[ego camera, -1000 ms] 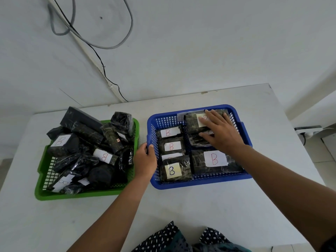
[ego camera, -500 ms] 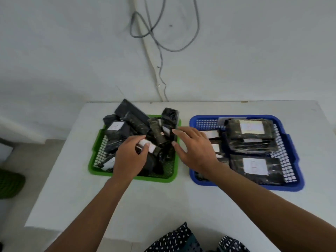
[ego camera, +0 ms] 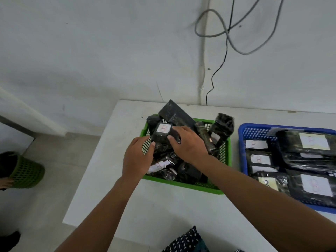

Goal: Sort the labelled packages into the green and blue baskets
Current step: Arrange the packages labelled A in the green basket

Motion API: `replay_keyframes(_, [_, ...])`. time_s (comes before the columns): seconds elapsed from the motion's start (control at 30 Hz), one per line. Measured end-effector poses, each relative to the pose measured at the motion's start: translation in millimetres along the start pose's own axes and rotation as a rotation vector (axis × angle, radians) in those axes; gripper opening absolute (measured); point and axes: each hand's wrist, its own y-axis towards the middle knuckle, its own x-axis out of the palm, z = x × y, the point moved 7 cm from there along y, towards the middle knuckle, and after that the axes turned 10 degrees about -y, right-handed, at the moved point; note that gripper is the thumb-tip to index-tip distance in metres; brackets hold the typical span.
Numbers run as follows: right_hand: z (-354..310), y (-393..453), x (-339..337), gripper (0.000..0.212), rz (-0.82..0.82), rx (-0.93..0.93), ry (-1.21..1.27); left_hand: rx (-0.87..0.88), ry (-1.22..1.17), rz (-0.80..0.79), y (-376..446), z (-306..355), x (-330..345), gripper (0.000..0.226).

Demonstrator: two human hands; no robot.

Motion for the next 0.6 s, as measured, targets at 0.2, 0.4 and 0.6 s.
replay_keyframes(0.2, [4, 28, 20, 0.049, -0.055, 0.15, 0.095, -0.114, -0.164, -0.091, 48, -2, 18, 0.038])
replay_keyframes(0.4, [7, 20, 20, 0.046, 0.025, 0.128, 0.263, -0.164, -0.194, -0.204, 67, -8, 35, 0.028])
replay_keyframes(0.6, [23, 15, 20, 0.048, -0.018, 0.309, 0.59, -0.355, -0.603, -0.132, 48, -18, 36, 0.018])
